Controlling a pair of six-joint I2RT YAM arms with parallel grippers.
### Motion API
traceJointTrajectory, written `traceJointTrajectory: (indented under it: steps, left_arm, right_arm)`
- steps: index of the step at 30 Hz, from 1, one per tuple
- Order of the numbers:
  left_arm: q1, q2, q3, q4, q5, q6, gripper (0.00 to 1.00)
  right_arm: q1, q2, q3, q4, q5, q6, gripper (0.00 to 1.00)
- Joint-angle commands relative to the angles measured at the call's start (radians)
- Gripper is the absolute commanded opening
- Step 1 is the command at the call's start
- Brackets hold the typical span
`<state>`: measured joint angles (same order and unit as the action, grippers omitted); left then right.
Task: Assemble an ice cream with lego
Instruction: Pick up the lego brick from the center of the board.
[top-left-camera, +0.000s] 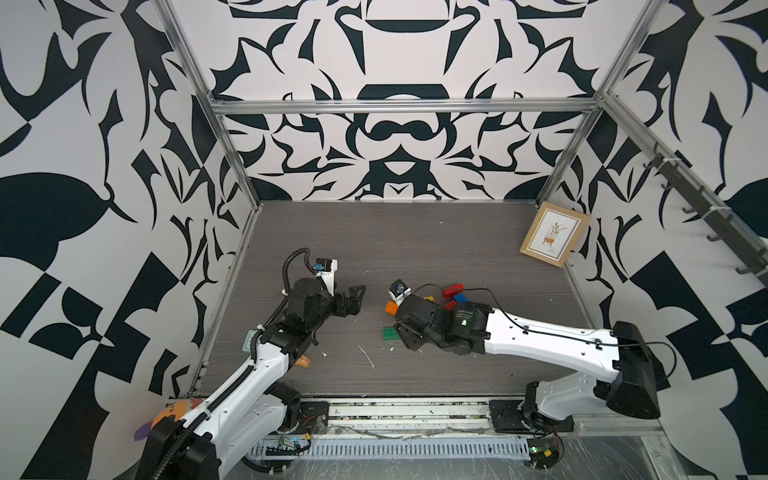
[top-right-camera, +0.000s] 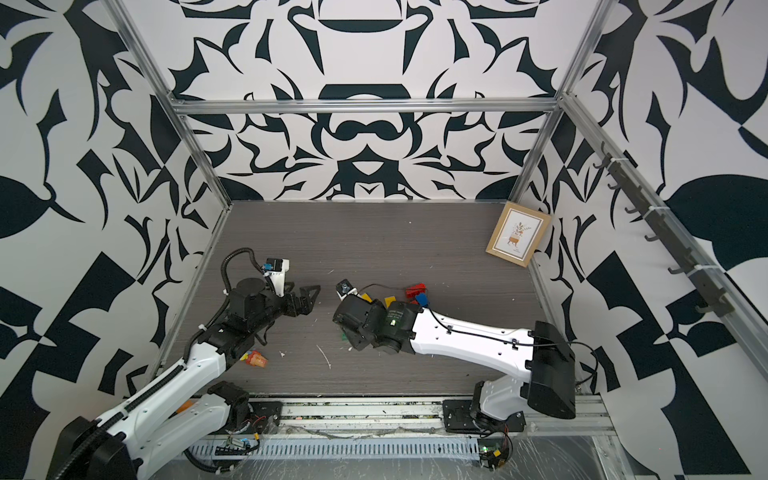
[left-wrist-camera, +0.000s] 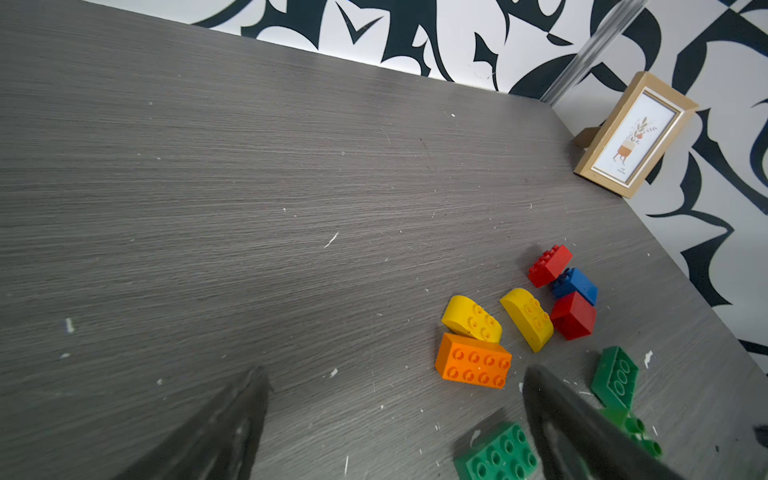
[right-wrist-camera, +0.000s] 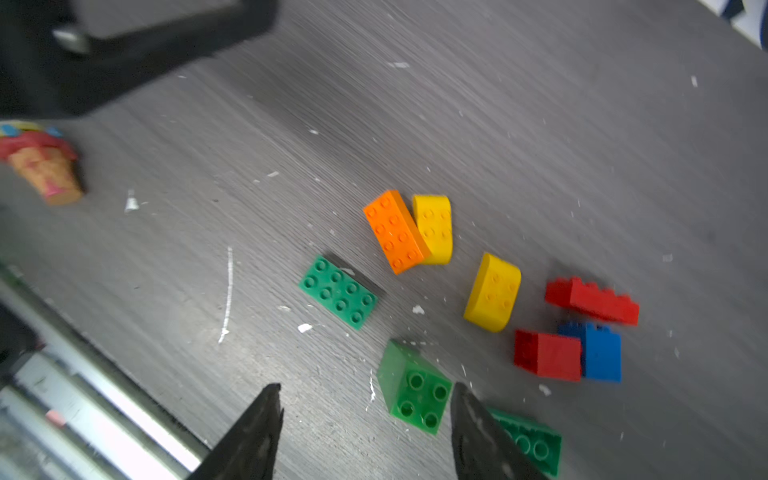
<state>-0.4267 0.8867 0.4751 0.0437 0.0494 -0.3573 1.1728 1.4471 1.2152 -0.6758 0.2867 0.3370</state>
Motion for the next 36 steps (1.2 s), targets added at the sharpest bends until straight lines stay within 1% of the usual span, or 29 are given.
traceJointTrajectory:
  steps: [1, 3, 4, 6, 9, 12, 17, 20, 26, 30, 36]
  left_arm:
    - [0.009, -0.063, 0.111, -0.202, -0.065, -0.067, 0.99]
    - [0.049, -0.112, 0.167, -0.304, -0.043, -0.094, 0.99]
    - [0.082, -0.13, 0.192, -0.342, -0.008, -0.105, 0.99]
    - [0.187, -0.162, 0.25, -0.418, 0.108, -0.124, 0.99]
    - [0.329, -0.184, 0.312, -0.481, 0.267, -0.121, 0.99]
    - [0.403, -0.194, 0.33, -0.501, 0.341, -0.106, 0.99]
    - [0.412, -0.192, 0.328, -0.509, 0.356, -0.095, 0.99]
    - [0.411, -0.196, 0.315, -0.508, 0.352, -0.089, 0.99]
    - [0.411, -0.211, 0.296, -0.515, 0.339, -0.082, 0.99]
    - [0.411, -0.216, 0.29, -0.513, 0.331, -0.081, 0.99]
    - [0.411, -0.207, 0.292, -0.511, 0.333, -0.081, 0.99]
  right_arm:
    - [-0.044, 0.084, 0.101, -0.114, -0.244, -0.305, 0.67]
    - [-0.091, 0.146, 0.155, -0.16, -0.326, -0.396, 0.67]
    - [-0.109, 0.17, 0.171, -0.165, -0.364, -0.43, 0.66]
    - [-0.139, 0.217, 0.199, -0.154, -0.423, -0.489, 0.66]
    - [-0.147, 0.3, 0.238, -0.144, -0.414, -0.561, 0.66]
    - [-0.149, 0.394, 0.293, -0.166, -0.407, -0.606, 0.66]
    - [-0.148, 0.485, 0.311, -0.135, -0.393, -0.661, 0.68]
    - [-0.148, 0.515, 0.321, -0.139, -0.379, -0.678, 0.67]
    - [-0.15, 0.526, 0.284, -0.104, -0.317, -0.687, 0.67]
    - [-0.15, 0.533, 0.267, -0.092, -0.272, -0.687, 0.64]
    - [-0.15, 0.539, 0.252, -0.099, -0.303, -0.686, 0.62]
